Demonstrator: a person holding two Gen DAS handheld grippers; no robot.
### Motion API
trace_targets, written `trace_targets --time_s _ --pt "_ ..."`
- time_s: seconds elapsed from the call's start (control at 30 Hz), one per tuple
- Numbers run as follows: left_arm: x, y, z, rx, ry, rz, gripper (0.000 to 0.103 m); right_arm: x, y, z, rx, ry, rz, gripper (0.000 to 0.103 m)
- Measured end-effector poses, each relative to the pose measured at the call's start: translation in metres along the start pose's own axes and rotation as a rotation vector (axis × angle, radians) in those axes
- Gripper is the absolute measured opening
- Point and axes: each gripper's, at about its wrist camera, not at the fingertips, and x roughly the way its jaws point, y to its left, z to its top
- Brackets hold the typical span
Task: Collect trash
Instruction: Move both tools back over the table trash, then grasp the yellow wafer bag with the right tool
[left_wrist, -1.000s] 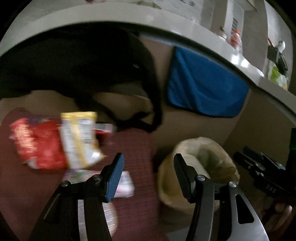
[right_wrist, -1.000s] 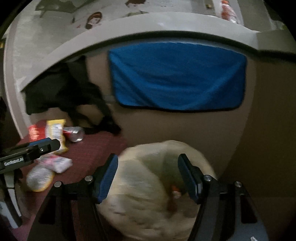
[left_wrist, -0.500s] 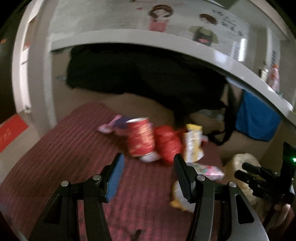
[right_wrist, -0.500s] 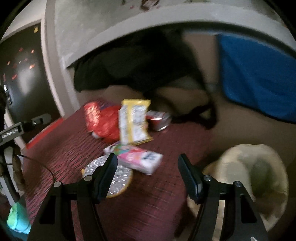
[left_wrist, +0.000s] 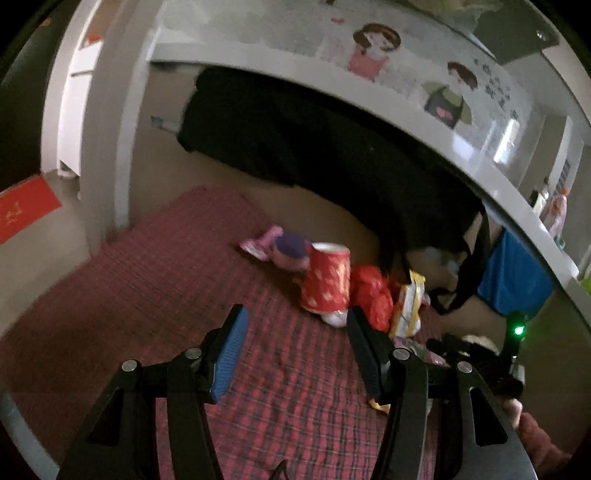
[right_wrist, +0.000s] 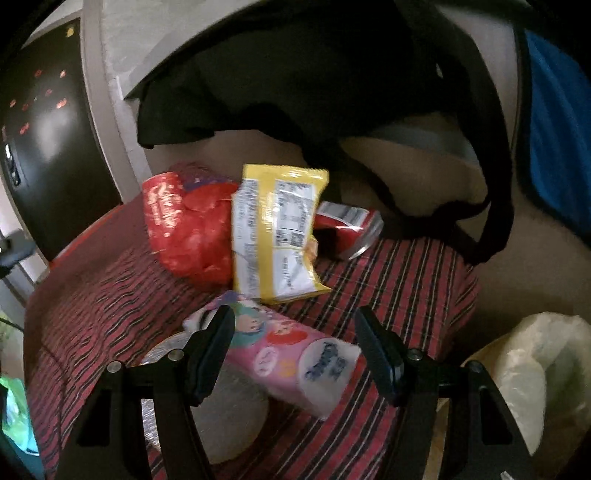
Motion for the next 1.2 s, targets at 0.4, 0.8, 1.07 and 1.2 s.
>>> trace_targets --time_s 0.4,0.8,1.07,1.2 --pt "-0.061 0.010 -0.002 -0.002 -0.061 0.055 0.056 -0.012 0.031 -0.040 -0.016 0.094 0.205 0.065" --pt "-0.070 -0.042 -0.026 0.092 0.005 -0.064 0.056 -0.061 0.043 -0.064 -0.025 0.063 0.094 0.040" --pt "0.001 -0.077 -0.062 0.112 0.187 -0.173 0.056 -0.090 0.047 -0.099 -0.033 0.099 0.180 0.040" --pt "0.026 -0.092 -0.075 0.113 0.230 -0.183 0.056 -0.100 0.054 -0.118 -0.058 0.115 0.238 0.047"
